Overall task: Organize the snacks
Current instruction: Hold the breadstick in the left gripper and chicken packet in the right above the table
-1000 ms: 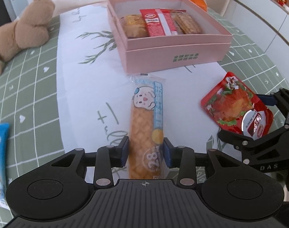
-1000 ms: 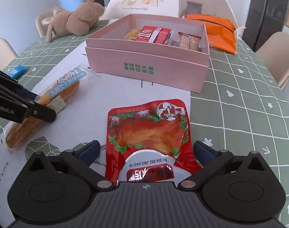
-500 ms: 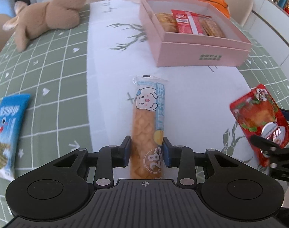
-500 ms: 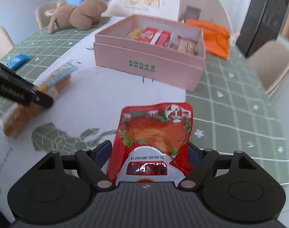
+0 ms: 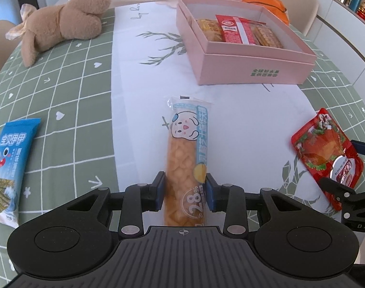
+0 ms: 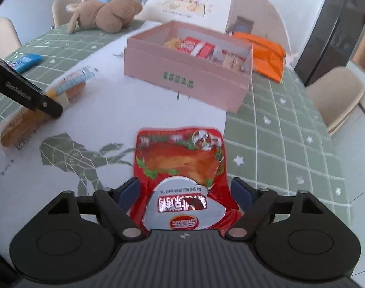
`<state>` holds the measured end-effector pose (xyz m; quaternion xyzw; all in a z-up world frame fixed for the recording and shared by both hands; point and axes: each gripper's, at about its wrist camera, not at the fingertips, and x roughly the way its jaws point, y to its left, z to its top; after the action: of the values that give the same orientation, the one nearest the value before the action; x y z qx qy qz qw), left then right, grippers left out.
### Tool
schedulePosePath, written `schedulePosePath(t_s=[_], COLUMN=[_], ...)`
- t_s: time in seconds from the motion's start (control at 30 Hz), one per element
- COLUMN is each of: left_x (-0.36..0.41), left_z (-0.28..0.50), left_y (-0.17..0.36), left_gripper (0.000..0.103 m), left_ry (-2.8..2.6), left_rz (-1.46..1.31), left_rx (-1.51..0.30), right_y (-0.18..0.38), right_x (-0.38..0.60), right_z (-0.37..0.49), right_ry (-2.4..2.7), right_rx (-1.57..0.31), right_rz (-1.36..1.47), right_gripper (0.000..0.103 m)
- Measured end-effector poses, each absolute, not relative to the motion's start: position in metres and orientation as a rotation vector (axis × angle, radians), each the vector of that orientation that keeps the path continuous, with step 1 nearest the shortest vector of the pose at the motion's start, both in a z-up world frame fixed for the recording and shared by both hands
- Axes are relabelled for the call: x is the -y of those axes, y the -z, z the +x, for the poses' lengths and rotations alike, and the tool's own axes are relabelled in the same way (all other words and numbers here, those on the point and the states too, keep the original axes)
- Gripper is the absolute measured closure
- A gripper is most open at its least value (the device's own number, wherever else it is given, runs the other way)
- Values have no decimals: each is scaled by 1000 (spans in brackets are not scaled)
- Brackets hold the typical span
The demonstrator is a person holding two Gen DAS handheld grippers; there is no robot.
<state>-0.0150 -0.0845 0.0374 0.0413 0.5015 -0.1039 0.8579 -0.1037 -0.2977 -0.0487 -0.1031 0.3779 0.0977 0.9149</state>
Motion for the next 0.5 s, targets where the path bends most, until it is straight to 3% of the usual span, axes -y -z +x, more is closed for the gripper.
schedulePosePath(t_s=[0.1,0.37,0.47,0.5], left_x=[85,85,86,87], left_z=[-16,-17,-18,-18], left_y=[-37,-37,-37,-37], left_gripper=[64,64,64,64], left_ry=[218,219,215,215], left_rz=[91,99,110,115], left_rx=[-1046,-1040,-1037,-1036], right_y=[52,60,55,51], right_x=[300,301,298,295], right_z=[-103,-104,-97,-96], right_ry=[-223,-259,-269,-280], right_rx=[-799,-798,-842,-853], right_rz=[-154,-64,-74,-84], right_gripper=[9,2,8,18])
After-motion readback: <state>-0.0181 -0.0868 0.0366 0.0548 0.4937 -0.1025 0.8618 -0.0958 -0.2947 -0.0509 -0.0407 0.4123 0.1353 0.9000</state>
